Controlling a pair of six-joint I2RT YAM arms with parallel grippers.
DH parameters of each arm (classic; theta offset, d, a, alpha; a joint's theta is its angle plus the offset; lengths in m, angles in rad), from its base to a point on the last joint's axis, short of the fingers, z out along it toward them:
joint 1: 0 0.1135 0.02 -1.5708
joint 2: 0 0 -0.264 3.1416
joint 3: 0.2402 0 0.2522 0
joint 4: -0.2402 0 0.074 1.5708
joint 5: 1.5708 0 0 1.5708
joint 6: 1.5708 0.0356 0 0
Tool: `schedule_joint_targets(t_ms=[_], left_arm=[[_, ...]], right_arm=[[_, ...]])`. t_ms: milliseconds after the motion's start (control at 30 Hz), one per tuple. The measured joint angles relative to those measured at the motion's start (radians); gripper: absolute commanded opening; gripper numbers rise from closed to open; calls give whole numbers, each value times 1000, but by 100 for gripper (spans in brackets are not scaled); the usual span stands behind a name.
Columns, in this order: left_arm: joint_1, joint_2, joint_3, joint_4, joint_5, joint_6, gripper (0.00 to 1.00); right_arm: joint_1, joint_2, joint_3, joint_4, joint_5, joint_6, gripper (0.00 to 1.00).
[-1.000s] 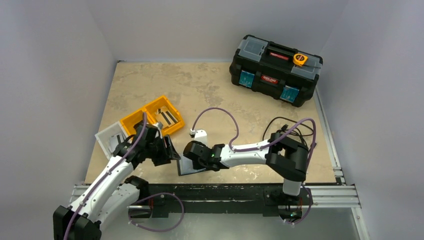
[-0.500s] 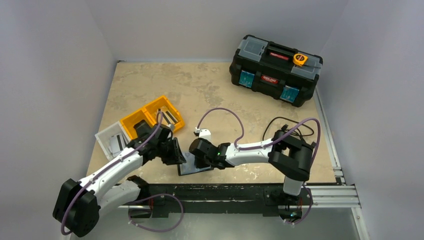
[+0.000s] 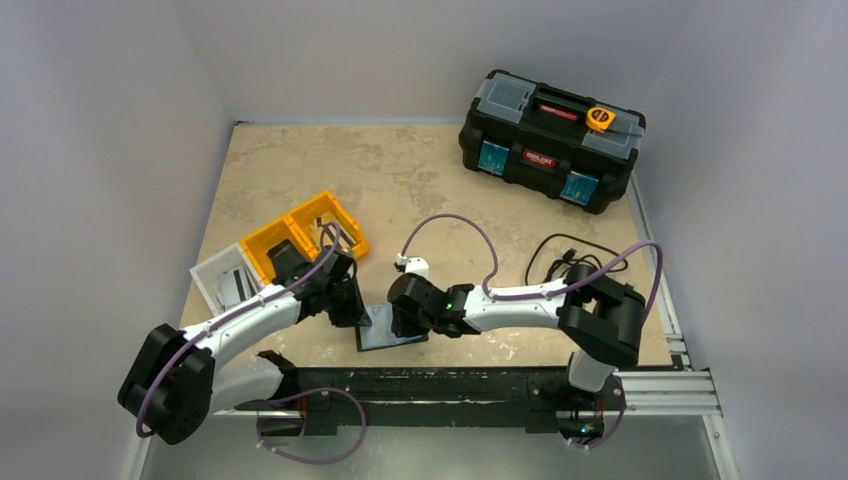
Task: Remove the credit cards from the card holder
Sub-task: Remove the credit card from the card holder.
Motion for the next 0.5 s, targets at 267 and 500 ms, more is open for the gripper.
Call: schedule_joint_targets(t_ms=[267, 500], left_arm=[[-19, 3, 3, 5, -28, -9, 6], [-75, 14, 51, -57, -95, -5, 6]], right_arm=[[0, -71, 2, -53, 1, -6, 27], [0, -109, 2, -98, 8, -7, 27]])
